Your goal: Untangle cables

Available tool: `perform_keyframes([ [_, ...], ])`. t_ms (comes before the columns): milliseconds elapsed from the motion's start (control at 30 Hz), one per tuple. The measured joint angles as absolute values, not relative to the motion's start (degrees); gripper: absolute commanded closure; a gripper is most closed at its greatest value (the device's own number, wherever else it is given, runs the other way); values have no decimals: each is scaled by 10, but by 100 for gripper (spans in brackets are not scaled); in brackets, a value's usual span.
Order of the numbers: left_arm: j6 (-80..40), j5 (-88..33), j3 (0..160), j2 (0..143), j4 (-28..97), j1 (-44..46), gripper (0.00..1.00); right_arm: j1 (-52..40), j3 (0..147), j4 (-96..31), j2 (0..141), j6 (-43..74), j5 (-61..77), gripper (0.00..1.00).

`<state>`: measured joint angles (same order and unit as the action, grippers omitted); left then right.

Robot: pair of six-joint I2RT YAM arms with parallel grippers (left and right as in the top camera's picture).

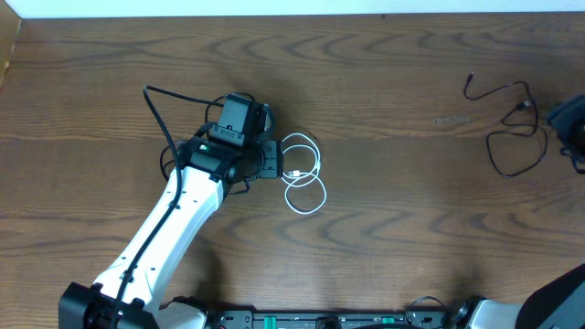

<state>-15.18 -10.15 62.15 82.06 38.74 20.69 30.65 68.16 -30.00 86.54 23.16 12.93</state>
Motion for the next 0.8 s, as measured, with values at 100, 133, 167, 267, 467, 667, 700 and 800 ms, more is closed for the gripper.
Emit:
perform_keyframes([
  [100, -152, -102, 622, 821, 387, 207, 41, 287, 682, -301, 876, 204, 147, 37],
  [133, -152, -102, 622, 821, 387, 207, 41, 282, 682, -303, 880, 200, 152, 36],
  [167, -152, -102, 622, 821, 388, 207, 41, 277, 682, -308, 885, 194, 158, 35],
  [267, -152, -102, 622, 821, 387, 207, 41, 261, 682, -326, 893, 166, 194, 32],
  [467, -152, -102, 622, 821, 383, 207, 41, 185, 682, -382, 915, 68, 300, 31],
  [667, -152, -102, 622, 825, 382, 207, 42, 59, 682, -407, 951, -18, 344, 29],
  [700, -152, -102, 622, 828, 382, 207, 42, 36, 682, -405, 957, -33, 347, 30],
  [800, -152, -102, 622, 846, 383, 207, 42, -30, 682, -392, 980, -79, 353, 29],
])
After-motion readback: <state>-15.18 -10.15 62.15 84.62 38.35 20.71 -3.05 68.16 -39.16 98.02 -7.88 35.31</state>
